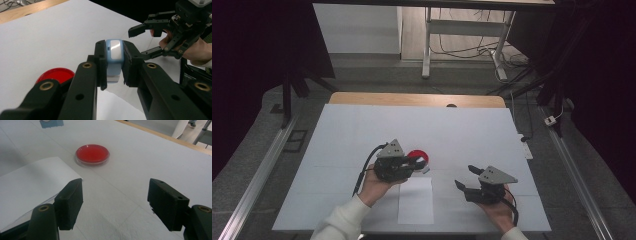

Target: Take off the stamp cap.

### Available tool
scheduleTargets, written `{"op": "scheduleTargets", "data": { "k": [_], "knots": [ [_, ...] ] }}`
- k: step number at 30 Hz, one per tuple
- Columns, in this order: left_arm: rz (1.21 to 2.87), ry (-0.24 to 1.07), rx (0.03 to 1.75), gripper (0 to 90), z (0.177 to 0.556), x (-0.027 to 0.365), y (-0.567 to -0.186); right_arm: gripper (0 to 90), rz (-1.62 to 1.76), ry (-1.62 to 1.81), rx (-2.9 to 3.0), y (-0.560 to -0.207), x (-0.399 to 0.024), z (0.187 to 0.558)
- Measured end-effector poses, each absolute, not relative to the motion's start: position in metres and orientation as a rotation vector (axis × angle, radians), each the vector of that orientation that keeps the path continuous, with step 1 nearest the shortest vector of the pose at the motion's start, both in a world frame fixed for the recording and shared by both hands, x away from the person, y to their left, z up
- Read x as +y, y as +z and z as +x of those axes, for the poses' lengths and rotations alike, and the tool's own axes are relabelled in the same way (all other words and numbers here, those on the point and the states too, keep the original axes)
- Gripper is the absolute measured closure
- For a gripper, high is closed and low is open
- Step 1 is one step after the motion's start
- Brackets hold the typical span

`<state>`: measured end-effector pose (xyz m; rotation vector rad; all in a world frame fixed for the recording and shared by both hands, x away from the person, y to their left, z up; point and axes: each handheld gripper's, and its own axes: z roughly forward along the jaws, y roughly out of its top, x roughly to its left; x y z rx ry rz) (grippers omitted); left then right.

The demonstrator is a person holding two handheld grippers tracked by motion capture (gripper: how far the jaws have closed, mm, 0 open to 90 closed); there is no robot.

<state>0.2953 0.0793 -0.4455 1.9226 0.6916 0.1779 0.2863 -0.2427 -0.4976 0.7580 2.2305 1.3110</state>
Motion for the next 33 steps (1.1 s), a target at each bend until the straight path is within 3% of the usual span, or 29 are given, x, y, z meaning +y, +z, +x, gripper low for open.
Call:
{"op": "scheduleTargets", "data": {
  "k": [33],
  "knots": [
    [1.924,0.17,0.681,75.0,0.297,0.072,-0.446,31.0,0.675,1.326,2.23,-0.498,-0.192,0.285]
  ]
}}
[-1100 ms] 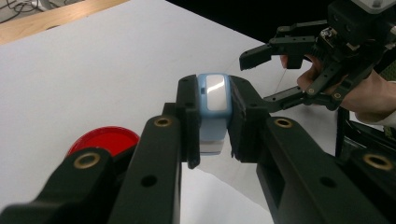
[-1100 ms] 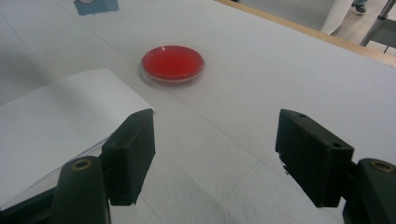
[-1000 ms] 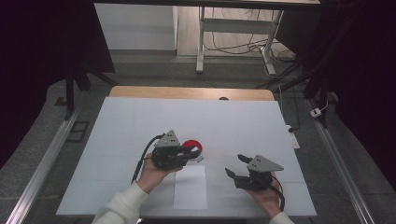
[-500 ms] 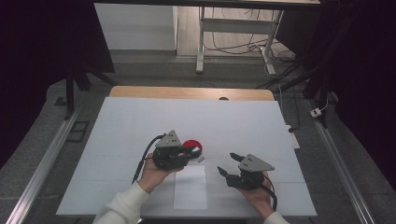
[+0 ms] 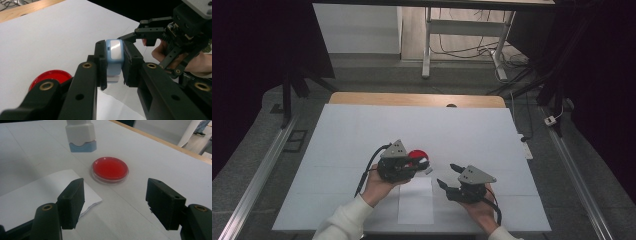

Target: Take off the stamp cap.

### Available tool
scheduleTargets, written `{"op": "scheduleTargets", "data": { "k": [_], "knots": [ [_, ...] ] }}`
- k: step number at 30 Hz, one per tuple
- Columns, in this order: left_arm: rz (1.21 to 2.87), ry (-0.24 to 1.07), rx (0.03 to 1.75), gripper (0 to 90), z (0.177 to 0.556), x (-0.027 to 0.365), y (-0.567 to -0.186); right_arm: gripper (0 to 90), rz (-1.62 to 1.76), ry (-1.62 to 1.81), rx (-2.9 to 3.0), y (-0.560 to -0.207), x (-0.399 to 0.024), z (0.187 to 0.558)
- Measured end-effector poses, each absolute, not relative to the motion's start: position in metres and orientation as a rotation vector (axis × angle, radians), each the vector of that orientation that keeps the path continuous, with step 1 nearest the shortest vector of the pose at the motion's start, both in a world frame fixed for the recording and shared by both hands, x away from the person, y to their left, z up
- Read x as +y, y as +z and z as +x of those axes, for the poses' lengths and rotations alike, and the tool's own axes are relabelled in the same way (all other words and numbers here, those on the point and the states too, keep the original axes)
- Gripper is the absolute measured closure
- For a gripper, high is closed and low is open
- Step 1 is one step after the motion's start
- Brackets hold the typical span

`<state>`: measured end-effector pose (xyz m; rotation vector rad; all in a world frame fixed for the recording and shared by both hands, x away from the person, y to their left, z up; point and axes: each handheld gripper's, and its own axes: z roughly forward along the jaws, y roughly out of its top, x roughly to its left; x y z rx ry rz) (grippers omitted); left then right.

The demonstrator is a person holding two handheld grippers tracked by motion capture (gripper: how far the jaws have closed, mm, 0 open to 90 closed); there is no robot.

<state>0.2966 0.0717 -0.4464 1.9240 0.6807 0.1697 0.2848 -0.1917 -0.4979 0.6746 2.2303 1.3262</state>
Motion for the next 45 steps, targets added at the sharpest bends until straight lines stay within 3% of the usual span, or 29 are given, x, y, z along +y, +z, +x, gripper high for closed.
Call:
{"op": "scheduleTargets", "data": {
  "k": [34,45],
  "knots": [
    [1.918,0.168,0.674,75.0,0.297,0.067,-0.445,32.4,0.638,1.32,2.245,-0.498,-0.157,0.283],
    [1.914,0.174,0.677,75.0,0.298,0.067,-0.445,40.7,0.634,1.314,2.198,-0.497,-0.153,0.282]
  ]
}}
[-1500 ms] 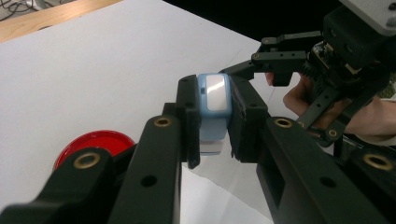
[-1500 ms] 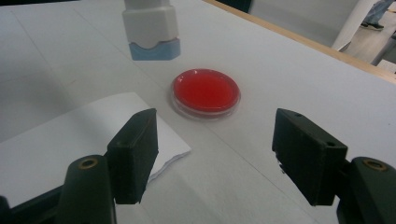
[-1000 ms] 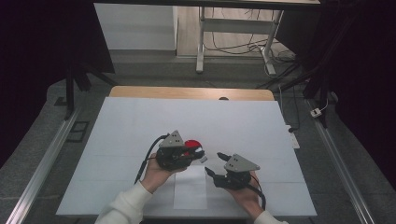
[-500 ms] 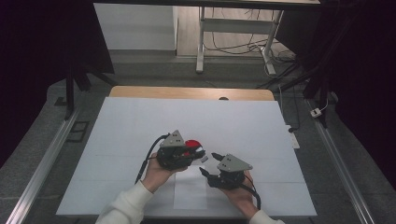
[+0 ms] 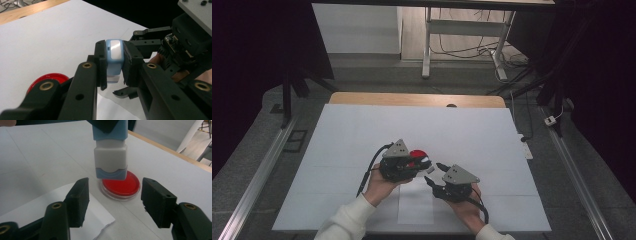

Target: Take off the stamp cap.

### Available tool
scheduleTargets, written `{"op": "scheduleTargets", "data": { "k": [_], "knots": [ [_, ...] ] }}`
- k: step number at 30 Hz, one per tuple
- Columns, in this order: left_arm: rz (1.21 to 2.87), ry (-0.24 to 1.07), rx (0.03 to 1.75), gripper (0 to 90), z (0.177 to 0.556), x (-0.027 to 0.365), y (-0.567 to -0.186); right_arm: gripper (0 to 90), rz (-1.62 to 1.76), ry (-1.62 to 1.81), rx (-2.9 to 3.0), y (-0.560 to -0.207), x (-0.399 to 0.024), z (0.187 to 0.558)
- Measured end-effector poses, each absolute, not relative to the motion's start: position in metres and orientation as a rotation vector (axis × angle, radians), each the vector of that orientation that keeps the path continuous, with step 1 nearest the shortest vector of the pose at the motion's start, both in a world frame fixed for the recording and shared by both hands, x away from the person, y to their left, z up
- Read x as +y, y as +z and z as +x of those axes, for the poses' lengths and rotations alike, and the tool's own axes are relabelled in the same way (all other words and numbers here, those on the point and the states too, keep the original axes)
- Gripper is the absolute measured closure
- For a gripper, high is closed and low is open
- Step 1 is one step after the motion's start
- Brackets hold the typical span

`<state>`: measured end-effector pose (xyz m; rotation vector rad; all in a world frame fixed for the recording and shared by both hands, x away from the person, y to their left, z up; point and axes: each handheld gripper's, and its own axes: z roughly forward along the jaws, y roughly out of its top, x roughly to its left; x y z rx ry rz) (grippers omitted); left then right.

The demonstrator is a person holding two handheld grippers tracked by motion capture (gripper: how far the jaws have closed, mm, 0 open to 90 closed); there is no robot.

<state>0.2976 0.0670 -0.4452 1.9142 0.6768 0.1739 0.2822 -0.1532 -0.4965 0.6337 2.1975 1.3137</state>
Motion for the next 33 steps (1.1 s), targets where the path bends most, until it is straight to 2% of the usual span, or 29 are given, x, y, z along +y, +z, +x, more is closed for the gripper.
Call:
{"op": "scheduleTargets", "data": {
  "k": [3,18,28,33],
  "knots": [
    [1.917,0.172,0.679,75.0,0.298,0.067,-0.446,45.5,0.627,1.306,2.178,-0.494,-0.153,0.281],
    [1.916,0.172,0.684,75.0,0.298,0.067,-0.447,56.9,0.622,1.247,2.181,-0.495,-0.144,0.281],
    [1.923,0.179,0.686,75.0,0.299,0.066,-0.448,63.2,0.597,1.205,2.175,-0.494,-0.139,0.279],
    [1.928,0.185,0.691,75.0,0.299,0.065,-0.449,63.6,0.592,1.182,2.18,-0.494,-0.137,0.279]
  ]
}}
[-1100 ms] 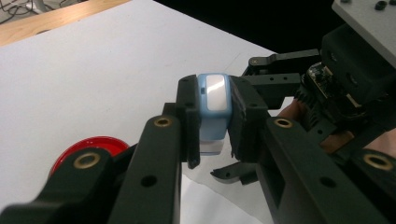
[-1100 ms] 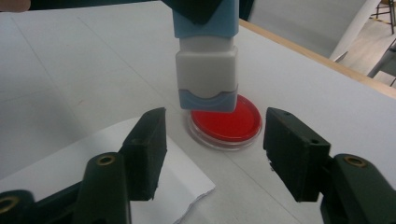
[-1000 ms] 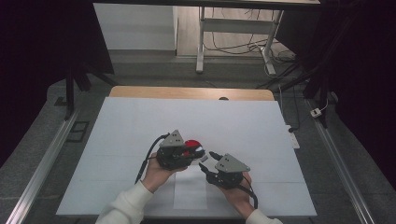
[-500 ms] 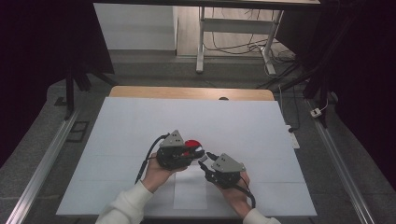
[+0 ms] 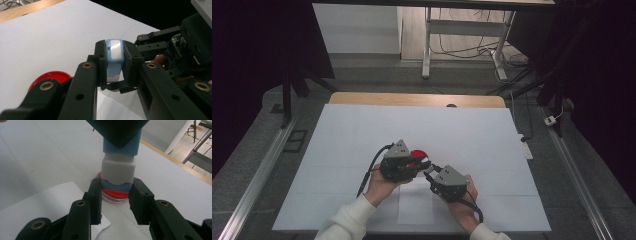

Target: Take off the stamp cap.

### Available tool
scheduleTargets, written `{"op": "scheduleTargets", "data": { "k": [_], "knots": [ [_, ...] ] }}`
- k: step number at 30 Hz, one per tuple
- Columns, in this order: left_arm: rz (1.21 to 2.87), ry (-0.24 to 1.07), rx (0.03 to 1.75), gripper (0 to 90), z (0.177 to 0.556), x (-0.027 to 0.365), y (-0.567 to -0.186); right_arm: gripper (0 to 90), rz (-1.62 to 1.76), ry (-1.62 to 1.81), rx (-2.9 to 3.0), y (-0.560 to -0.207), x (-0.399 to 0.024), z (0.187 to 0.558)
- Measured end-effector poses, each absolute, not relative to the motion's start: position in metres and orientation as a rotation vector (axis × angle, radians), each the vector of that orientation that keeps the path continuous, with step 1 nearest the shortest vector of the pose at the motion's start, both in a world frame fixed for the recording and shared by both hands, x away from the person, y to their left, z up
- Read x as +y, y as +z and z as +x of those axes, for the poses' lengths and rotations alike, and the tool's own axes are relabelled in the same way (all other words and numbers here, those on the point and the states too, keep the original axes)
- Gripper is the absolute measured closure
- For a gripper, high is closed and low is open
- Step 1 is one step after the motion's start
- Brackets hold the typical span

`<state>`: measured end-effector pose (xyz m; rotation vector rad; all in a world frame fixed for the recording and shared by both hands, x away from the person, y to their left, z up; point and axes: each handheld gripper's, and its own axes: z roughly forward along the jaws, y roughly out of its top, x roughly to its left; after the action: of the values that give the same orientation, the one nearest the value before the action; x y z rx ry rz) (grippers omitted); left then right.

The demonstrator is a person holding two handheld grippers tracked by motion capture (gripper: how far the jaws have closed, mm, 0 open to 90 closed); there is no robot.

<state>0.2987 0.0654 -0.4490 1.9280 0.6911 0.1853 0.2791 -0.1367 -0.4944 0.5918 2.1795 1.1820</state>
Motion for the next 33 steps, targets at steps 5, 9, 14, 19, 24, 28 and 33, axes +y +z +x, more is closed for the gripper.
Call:
{"op": "scheduleTargets", "data": {
  "k": [5,9,14,19,24,28,33],
  "knots": [
    [1.931,0.188,0.694,75.0,0.2991,0.0652,-0.4498,63.8,0.592,1.166,2.184,-0.4945,-0.1355,0.2794],
    [1.933,0.187,0.697,75.0,0.2993,0.0648,-0.4507,63.6,0.596,1.166,2.189,-0.4953,-0.135,0.2801],
    [1.939,0.184,0.698,75.1,0.2995,0.0638,-0.4518,62.5,0.601,1.159,2.195,-0.495,-0.1349,0.2804],
    [1.941,0.188,0.701,75.0,0.2992,0.0634,-0.4521,63.8,0.608,1.155,2.202,-0.4953,-0.1345,0.2807],
    [1.942,0.193,0.707,75.1,0.2993,0.0633,-0.453,64.9,0.607,1.141,2.206,-0.4955,-0.1335,0.2811],
    [1.931,0.207,0.709,75.3,0.2981,0.0626,-0.4533,65.3,0.607,1.137,2.194,-0.4956,-0.1336,0.2805],
    [1.874,0.277,0.729,75.4,0.2953,0.0693,-0.4475,65.5,0.616,1.094,2.21,-0.4991,-0.1335,0.2812]
  ]
}}
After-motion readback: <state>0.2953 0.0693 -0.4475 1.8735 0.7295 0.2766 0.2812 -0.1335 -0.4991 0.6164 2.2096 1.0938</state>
